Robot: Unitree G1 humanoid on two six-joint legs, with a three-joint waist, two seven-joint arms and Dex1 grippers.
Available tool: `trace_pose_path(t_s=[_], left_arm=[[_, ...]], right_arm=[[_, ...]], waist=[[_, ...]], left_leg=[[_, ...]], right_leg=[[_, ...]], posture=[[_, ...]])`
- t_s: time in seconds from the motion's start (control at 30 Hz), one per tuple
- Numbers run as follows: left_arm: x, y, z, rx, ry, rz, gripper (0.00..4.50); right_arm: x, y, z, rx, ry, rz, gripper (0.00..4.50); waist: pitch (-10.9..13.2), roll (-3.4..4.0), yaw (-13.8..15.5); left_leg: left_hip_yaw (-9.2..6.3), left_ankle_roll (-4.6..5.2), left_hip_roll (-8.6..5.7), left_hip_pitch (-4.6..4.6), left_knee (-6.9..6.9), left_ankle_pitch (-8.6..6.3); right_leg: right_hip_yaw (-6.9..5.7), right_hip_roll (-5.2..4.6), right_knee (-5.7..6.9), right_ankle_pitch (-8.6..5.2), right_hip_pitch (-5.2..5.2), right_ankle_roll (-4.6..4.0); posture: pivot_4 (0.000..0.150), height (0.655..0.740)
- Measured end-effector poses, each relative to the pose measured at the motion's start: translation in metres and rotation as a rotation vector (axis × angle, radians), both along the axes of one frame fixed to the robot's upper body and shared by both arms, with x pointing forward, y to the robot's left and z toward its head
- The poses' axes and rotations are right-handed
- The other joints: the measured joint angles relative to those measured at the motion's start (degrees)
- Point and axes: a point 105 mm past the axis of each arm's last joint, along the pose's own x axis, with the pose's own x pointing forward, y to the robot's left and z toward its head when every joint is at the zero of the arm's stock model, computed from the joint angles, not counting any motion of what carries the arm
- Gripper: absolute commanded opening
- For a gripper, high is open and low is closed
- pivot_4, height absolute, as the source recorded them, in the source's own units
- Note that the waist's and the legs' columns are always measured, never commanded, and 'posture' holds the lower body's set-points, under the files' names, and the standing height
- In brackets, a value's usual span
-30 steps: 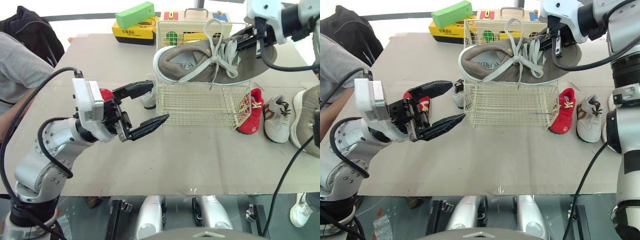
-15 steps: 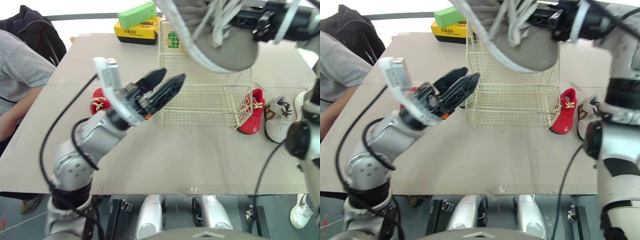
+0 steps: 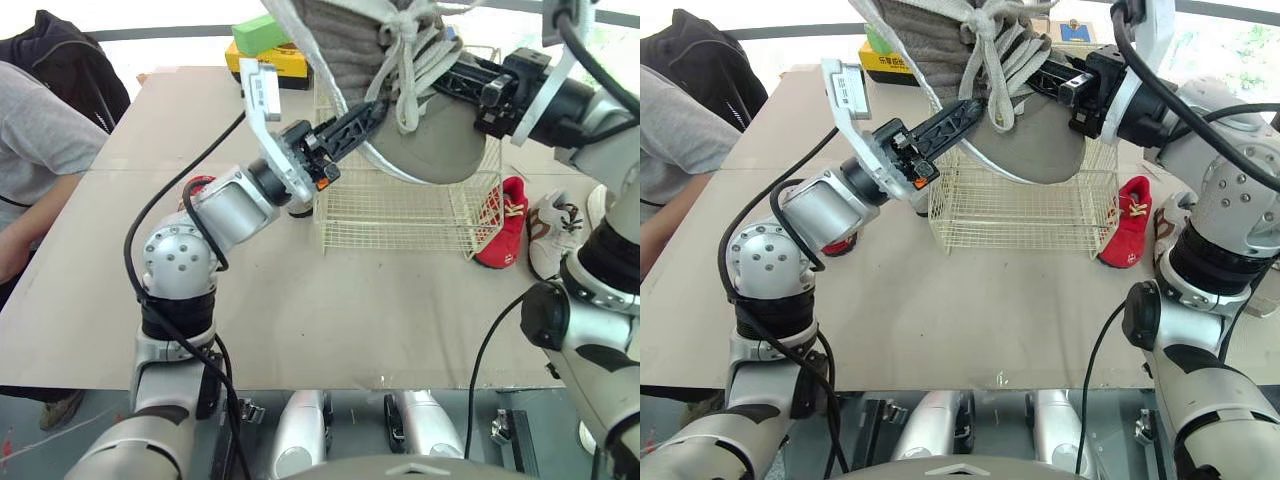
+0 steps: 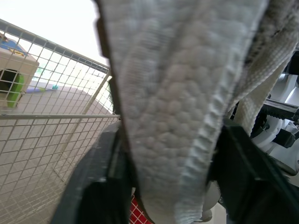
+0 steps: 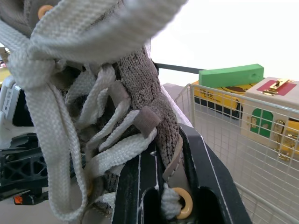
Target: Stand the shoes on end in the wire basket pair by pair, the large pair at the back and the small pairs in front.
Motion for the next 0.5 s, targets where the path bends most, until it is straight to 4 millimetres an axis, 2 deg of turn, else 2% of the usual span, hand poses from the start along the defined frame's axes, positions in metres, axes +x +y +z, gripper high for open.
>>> trace_pose_path(t_s=[0.13, 0.23, 0.3, 0.4, 0.47, 0.5], left_arm=[[0.007, 0.002, 0.014, 0.052, -0.041, -0.031, 1.32], [0.029, 0.018, 0.037, 0.089, -0.063, -0.025, 1.32], [0.052, 0.034, 0.068, 0.078, -0.115, 0.030, 1.32], [0.074, 0.051, 0.103, 0.081, -0.222, 0.122, 1.32], [0.083, 0.049, 0.108, 0.113, -0.272, 0.146, 1.32], [0.092, 0.044, 0.110, 0.185, -0.334, 0.183, 1.32]], right_arm=[[-0.002, -0.005, 0.005, 0.035, -0.076, -0.052, 1.66], [-0.004, -0.021, -0.002, 0.004, -0.170, -0.155, 2.99], [-0.010, -0.034, -0.017, -0.024, -0.220, -0.200, 2.99], [-0.021, -0.033, -0.033, -0.035, -0.257, -0.189, 2.99], [-0.027, -0.035, -0.035, -0.041, -0.275, -0.196, 2.99], [-0.033, -0.039, -0.042, -0.065, -0.282, -0.212, 2.99]], waist=[[0.00, 0.00, 0.05], [0.02, -0.04, 0.28], [0.02, -0.04, 0.40], [0.02, -0.04, 0.17], [0.02, -0.04, 0.10], [0.03, -0.06, 0.52]], left_leg=[[0.00, -0.02, -0.03, -0.01, -0.01, 0.01], [0.09, -0.03, -0.16, -0.12, 0.00, 0.02], [0.06, -0.03, -0.28, -0.13, -0.03, 0.02], [0.09, -0.03, -0.31, -0.15, -0.11, 0.02], [0.07, -0.03, -0.31, -0.16, -0.12, 0.02], [0.00, -0.03, -0.32, -0.20, -0.12, 0.02]], right_leg=[[-0.02, 0.04, -0.02, 0.00, 0.01, 0.00], [-0.16, 0.02, -0.10, -0.01, 0.01, 0.01], [-0.15, 0.00, -0.12, -0.03, 0.02, 0.03], [-0.10, 0.00, -0.23, -0.05, -0.01, 0.05], [-0.08, 0.00, -0.22, -0.07, -0.01, 0.07], [-0.20, 0.00, -0.32, -0.09, 0.01, 0.08]], posture=[[0.150, 0.7400], [0.150, 0.7400], [0.150, 0.7400], [0.150, 0.7400], [0.150, 0.7400], [0.150, 0.7400]])
